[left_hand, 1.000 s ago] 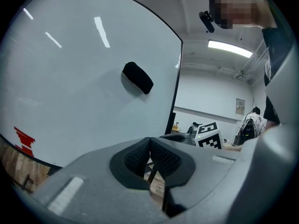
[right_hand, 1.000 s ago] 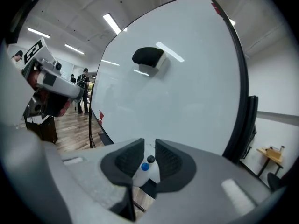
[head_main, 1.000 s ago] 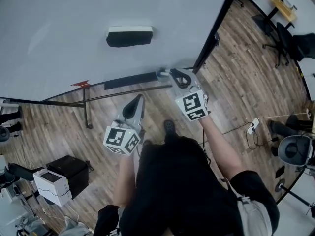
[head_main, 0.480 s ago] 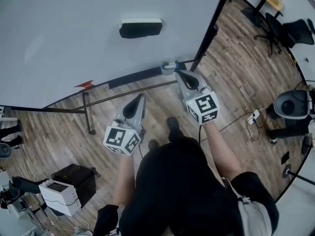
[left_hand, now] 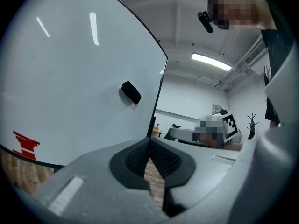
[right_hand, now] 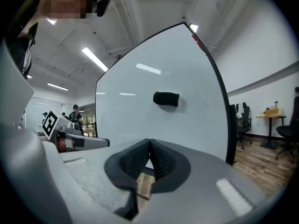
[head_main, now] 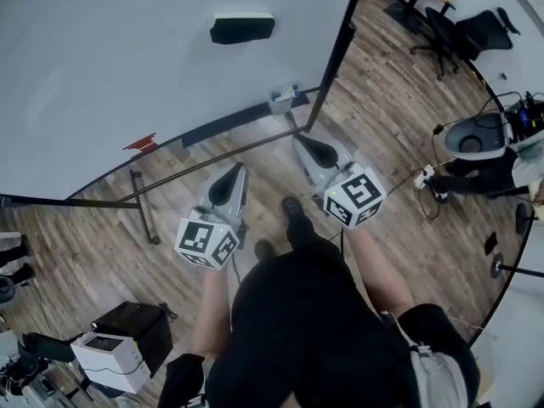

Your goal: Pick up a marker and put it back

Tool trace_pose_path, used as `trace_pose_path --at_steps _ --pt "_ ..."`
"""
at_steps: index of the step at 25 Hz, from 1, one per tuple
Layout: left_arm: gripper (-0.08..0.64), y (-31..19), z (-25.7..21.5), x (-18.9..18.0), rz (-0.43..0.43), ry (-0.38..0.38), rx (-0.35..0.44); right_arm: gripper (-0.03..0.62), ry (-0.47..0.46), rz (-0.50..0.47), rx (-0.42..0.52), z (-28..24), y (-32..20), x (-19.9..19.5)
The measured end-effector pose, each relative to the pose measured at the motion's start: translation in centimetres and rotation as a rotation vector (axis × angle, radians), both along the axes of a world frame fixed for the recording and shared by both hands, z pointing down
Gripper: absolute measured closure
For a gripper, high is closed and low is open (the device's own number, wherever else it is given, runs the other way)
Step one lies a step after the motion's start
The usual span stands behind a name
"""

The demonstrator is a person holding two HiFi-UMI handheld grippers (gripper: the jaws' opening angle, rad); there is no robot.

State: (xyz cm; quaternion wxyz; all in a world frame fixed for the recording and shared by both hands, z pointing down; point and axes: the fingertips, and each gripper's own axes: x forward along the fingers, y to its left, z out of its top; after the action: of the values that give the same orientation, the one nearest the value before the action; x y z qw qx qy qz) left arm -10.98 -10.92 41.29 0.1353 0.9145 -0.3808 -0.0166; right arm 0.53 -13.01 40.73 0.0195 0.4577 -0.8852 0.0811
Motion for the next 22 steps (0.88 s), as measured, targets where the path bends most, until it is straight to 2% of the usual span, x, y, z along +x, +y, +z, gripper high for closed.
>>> trace_pose_path --at_steps 6,12,17,22 --pt "0.549 2.5 -0.4 -1.7 0.038 0.004 0.016 0.591 -0.033 0.03 0.04 -1.7 4.0 -1.8" --pt "0.549 4.8 -0.6 -2.2 0.089 -0.008 0.031 0.591 -0.045 0.034 0.036 -1.4 7.4 -3.7" --pt "0.549 6.2 -1.2 -2.6 0.113 -0.013 0.051 0.591 0.007 0.028 0.044 -1.0 9.0 -5.2" --pt "0.549 6.6 -1.8 -3.2 0.112 -0.012 0.069 0.591 0.016 0.03 0.058 -1.5 9.4 -5.9"
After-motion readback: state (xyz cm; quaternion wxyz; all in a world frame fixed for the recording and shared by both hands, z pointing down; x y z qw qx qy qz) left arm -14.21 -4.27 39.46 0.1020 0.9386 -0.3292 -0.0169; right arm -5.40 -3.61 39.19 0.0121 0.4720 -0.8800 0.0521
